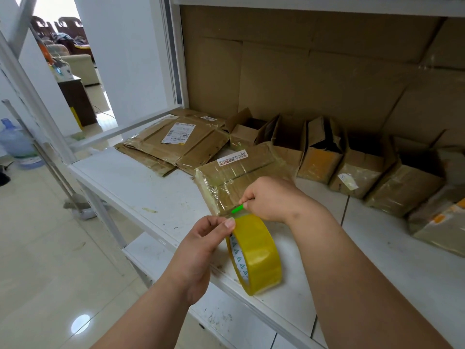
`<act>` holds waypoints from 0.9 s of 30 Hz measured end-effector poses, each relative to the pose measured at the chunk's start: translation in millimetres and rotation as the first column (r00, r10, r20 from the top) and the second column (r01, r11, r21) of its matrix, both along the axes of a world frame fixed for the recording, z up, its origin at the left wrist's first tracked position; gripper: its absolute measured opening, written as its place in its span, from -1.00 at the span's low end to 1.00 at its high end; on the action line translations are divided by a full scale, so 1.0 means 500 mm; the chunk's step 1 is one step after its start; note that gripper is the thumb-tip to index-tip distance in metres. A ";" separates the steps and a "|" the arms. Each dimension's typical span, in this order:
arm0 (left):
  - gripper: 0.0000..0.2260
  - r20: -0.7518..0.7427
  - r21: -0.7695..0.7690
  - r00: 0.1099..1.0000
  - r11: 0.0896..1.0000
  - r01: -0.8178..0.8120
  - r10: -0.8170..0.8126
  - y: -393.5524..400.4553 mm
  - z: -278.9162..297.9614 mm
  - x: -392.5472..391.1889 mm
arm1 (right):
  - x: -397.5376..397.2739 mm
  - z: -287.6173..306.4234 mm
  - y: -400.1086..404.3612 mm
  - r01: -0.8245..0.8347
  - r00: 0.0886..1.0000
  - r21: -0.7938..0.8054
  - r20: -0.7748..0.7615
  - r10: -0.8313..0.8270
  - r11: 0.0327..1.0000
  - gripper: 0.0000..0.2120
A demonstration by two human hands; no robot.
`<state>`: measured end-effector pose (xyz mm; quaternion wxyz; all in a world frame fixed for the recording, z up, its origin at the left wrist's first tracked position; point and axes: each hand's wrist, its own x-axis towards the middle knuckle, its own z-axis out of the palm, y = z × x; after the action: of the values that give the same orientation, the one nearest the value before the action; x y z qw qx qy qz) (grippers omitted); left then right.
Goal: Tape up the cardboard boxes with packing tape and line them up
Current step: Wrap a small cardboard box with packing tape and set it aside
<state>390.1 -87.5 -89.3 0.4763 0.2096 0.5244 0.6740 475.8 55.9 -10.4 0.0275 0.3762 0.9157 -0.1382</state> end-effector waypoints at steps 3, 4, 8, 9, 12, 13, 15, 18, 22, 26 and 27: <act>-0.62 0.008 -0.004 1.000 1.000 0.015 -0.015 0.000 0.003 -0.003 | 0.012 -0.008 0.012 0.026 0.999 -0.041 -0.034 -0.028 0.999 -0.82; -0.58 -0.001 -0.002 1.000 1.000 0.024 -0.024 -0.001 0.005 -0.003 | 0.016 -0.011 0.015 0.035 0.999 -0.040 -0.039 -0.036 0.999 -0.82; -0.51 -0.038 0.009 0.999 0.999 0.037 -0.037 -0.001 0.008 -0.005 | 0.037 -0.027 0.036 0.075 0.997 0.043 -0.016 -0.074 0.996 -0.78; -0.51 -0.039 0.010 0.999 0.999 0.038 -0.038 -0.002 0.009 -0.006 | 0.045 -0.032 0.041 0.099 0.995 0.049 -0.024 -0.098 0.994 -0.77; -0.54 -0.037 0.007 0.998 0.999 0.043 -0.043 -0.002 0.009 -0.007 | 0.073 -0.058 0.047 0.204 0.977 0.010 -0.065 -0.203 0.979 -0.75; -0.56 -0.041 0.002 0.998 0.999 0.045 -0.045 -0.002 0.009 -0.007 | 0.081 -0.071 0.045 0.234 0.970 -0.013 -0.069 -0.234 0.972 -0.74; -0.64 -0.053 -0.009 0.997 0.998 0.056 -0.056 -0.002 0.009 -0.005 | 0.092 -0.098 0.035 0.264 0.963 -0.046 -0.039 -0.266 0.963 -0.73; -0.69 -0.060 -0.018 0.997 0.998 0.057 -0.058 0.001 0.008 -0.004 | 0.097 -0.136 0.023 0.269 0.963 -0.013 -0.027 -0.269 0.963 -0.66; -0.70 -0.067 -0.026 0.995 0.997 0.066 -0.068 -0.001 0.009 -0.003 | 0.074 -0.142 -0.003 0.301 0.796 -0.423 -0.383 -0.469 0.855 -0.82; -0.69 -0.081 -0.037 0.994 0.997 0.075 -0.078 -0.002 0.012 -0.003 | 0.046 -0.114 -0.028 0.086 0.701 -0.870 -0.294 -0.650 0.486 -0.73; -0.69 -0.083 -0.049 0.993 0.996 0.076 -0.080 -0.003 0.012 -0.004 | 0.040 -0.112 -0.028 0.067 0.708 -0.901 -0.260 -0.656 0.429 -0.74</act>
<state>388.3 -88.8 -83.4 0.4841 0.2476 0.5507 0.6332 495.9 41.6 -66.2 -0.1080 0.4512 0.5771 -0.6721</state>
